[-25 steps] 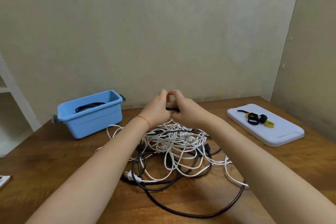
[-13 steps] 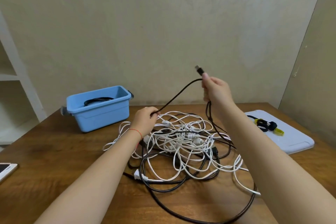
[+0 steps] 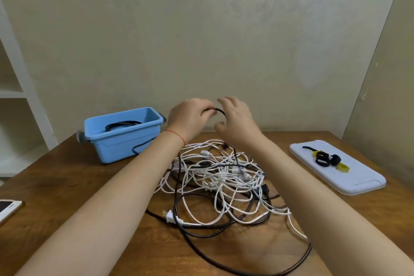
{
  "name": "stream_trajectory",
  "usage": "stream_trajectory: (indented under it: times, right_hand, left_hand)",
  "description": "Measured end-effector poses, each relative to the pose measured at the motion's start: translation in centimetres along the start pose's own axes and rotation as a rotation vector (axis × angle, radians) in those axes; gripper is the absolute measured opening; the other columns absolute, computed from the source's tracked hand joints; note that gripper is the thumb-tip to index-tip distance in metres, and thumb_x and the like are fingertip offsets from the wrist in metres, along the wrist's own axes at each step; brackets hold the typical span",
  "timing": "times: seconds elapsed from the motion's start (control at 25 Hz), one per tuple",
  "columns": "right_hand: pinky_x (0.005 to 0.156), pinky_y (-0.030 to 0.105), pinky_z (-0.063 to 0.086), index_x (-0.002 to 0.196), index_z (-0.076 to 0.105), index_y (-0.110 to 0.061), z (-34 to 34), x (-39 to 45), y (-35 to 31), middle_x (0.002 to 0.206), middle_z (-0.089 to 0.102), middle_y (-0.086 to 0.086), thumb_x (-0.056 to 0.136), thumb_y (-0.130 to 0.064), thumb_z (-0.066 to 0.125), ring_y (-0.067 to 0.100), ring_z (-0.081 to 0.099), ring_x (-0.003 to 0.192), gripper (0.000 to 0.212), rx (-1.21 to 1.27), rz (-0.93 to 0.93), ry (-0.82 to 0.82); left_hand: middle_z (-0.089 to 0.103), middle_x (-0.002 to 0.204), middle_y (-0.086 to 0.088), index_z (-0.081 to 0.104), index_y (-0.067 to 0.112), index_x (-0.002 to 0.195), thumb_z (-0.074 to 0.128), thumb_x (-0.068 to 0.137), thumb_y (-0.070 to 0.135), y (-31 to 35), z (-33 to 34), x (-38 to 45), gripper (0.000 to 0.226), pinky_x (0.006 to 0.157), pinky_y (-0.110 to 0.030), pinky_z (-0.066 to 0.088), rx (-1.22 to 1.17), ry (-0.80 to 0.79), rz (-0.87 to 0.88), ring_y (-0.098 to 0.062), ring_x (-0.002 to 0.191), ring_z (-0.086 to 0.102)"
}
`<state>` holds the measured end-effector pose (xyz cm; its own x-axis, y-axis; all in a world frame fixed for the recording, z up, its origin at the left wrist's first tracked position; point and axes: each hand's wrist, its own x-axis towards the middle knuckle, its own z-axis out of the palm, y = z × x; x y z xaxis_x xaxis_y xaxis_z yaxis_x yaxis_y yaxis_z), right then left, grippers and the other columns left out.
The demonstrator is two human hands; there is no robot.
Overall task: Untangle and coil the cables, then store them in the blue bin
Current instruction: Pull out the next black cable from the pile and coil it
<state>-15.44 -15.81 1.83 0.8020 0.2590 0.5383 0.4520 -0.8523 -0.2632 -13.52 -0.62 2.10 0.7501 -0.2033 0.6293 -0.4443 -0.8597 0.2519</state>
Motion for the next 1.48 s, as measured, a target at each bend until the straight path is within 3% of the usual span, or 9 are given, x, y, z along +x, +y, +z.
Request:
stream_trajectory:
  times: [0.2, 0.32, 0.44, 0.56, 0.76, 0.96, 1.2, 1.32, 1.48]
  right_hand:
    - [0.075, 0.038, 0.044, 0.106, 0.060, -0.002, 1.9, -0.2, -0.6, 0.100, 0.066, 0.016, 0.094, -0.013, 0.048, 0.034, 0.060, 0.096, 0.021, 0.074, 0.079, -0.279]
    - [0.058, 0.030, 0.036, 0.086, 0.064, -0.005, 1.7, -0.2, 0.4, 0.069, 0.056, 0.002, 0.097, -0.027, 0.054, 0.017, 0.051, 0.064, 0.026, 0.294, 0.161, -0.386]
    - [0.060, 0.028, 0.029, 0.078, 0.061, -0.008, 0.4, 0.4, 2.5, 0.062, 0.049, 0.000, 0.100, -0.022, 0.055, 0.009, 0.040, 0.057, 0.027, 0.551, 0.288, 0.128]
    - [0.073, 0.030, 0.038, 0.089, 0.068, -0.012, -1.5, 0.9, 4.6, 0.085, 0.059, 0.008, 0.099, -0.017, 0.049, 0.018, 0.053, 0.078, 0.022, 0.460, 0.412, 0.444]
    - [0.115, 0.040, 0.020, 0.141, 0.052, -0.014, -0.2, 0.6, 1.8, 0.145, 0.045, 0.014, 0.089, -0.010, 0.052, 0.030, 0.037, 0.136, 0.052, -0.103, 0.109, 0.133]
    - [0.090, 0.039, 0.035, 0.116, 0.060, -0.013, 3.4, 0.6, -0.1, 0.116, 0.064, 0.008, 0.096, -0.012, 0.048, 0.032, 0.056, 0.112, 0.023, -0.223, -0.163, -0.023]
    - [0.084, 0.036, 0.039, 0.102, 0.065, -0.011, -0.1, 1.2, 6.1, 0.108, 0.067, 0.015, 0.094, -0.005, 0.044, 0.038, 0.057, 0.106, 0.023, 0.261, 0.422, 0.331]
    - [0.096, 0.038, 0.036, 0.117, 0.063, -0.008, 0.2, 0.4, 7.1, 0.121, 0.059, 0.018, 0.093, -0.008, 0.046, 0.037, 0.050, 0.117, 0.030, -0.113, 0.426, 0.112]
    - [0.122, 0.047, 0.005, 0.152, 0.027, -0.010, 2.3, -0.2, 3.5, 0.158, 0.028, 0.012, 0.090, -0.010, 0.052, 0.028, 0.019, 0.149, 0.067, -0.330, 0.066, 0.026]
  left_hand:
    - [0.066, 0.097, -0.010, 0.052, 0.017, 0.105, 0.054, 0.094, 0.014, -1.0, 2.2, -3.2, 0.011, 0.077, -0.046, 0.050, -0.089, -0.128, -0.099, -0.035, 0.088, 0.061]
    - [0.067, 0.089, -0.001, 0.056, 0.027, 0.093, 0.056, 0.093, 0.019, -4.4, 3.4, -5.4, 0.007, 0.078, -0.042, 0.053, -0.073, -0.268, -0.250, -0.026, 0.085, 0.062]
    - [0.064, 0.079, -0.003, 0.058, 0.020, 0.078, 0.051, 0.096, 0.029, -7.2, 3.8, -7.2, 0.021, 0.068, -0.036, 0.048, -0.029, -0.325, -0.371, -0.027, 0.081, 0.062]
    - [0.059, 0.073, -0.005, 0.060, 0.011, 0.074, 0.047, 0.099, 0.035, -8.1, 3.3, -7.3, 0.037, 0.066, -0.034, 0.039, 0.009, -0.306, -0.430, -0.028, 0.079, 0.058]
    - [0.062, 0.072, 0.003, 0.063, 0.020, 0.072, 0.046, 0.102, 0.037, -4.1, 1.1, -3.6, 0.038, 0.094, -0.037, 0.035, 0.175, -0.125, -0.218, -0.026, 0.084, 0.057]
    - [0.072, 0.091, -0.002, 0.069, 0.022, 0.093, 0.045, 0.102, 0.031, -0.5, 0.8, -2.0, 0.027, 0.095, -0.036, 0.034, 0.334, -0.049, -0.005, -0.029, 0.092, 0.060]
    - [0.061, 0.074, -0.003, 0.056, 0.018, 0.068, 0.039, 0.103, 0.040, -8.0, 1.5, -6.2, 0.044, 0.089, -0.038, 0.041, 0.317, -0.259, -0.373, -0.031, 0.089, 0.061]
    - [0.059, 0.071, -0.001, 0.063, 0.016, 0.070, 0.032, 0.105, 0.044, -7.2, 1.4, -5.4, 0.055, 0.094, -0.039, 0.036, 0.441, -0.292, -0.335, -0.026, 0.084, 0.059]
    - [0.070, 0.093, -0.004, 0.069, 0.019, 0.087, 0.033, 0.105, 0.046, -2.2, 1.6, -2.6, 0.048, 0.096, -0.038, 0.033, 0.597, -0.324, -0.080, -0.027, 0.093, 0.062]
